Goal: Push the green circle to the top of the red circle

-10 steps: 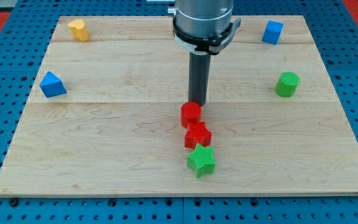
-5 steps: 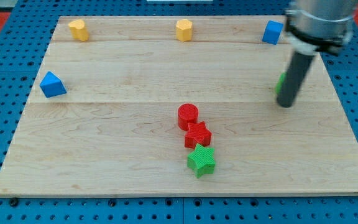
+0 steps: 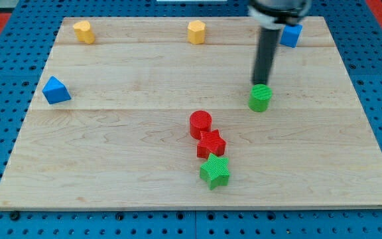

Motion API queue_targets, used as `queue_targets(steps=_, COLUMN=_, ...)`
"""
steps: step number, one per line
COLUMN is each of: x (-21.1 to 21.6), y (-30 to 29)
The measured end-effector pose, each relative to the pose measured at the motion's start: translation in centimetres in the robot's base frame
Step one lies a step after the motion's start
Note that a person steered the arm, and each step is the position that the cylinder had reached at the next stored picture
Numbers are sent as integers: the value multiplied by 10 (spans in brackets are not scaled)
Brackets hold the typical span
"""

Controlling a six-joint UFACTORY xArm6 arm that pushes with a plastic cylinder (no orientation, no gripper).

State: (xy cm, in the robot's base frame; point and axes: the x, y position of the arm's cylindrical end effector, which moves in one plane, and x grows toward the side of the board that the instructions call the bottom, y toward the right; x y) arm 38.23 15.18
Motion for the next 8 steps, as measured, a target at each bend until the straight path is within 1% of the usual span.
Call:
queue_targets(steps=1, x=14, y=72)
queue_targets(steps=2, x=40, y=49)
queue_targets(steps=3, x=49, y=-17)
queue_targets(steps=4, x=50, y=-72)
queue_targets(steps=5, x=50, y=-62)
queue_targets(steps=6, x=24, y=-41)
queue_targets(steps=7, x=11, y=-81)
queue_targets(steps=8, x=15, y=-122)
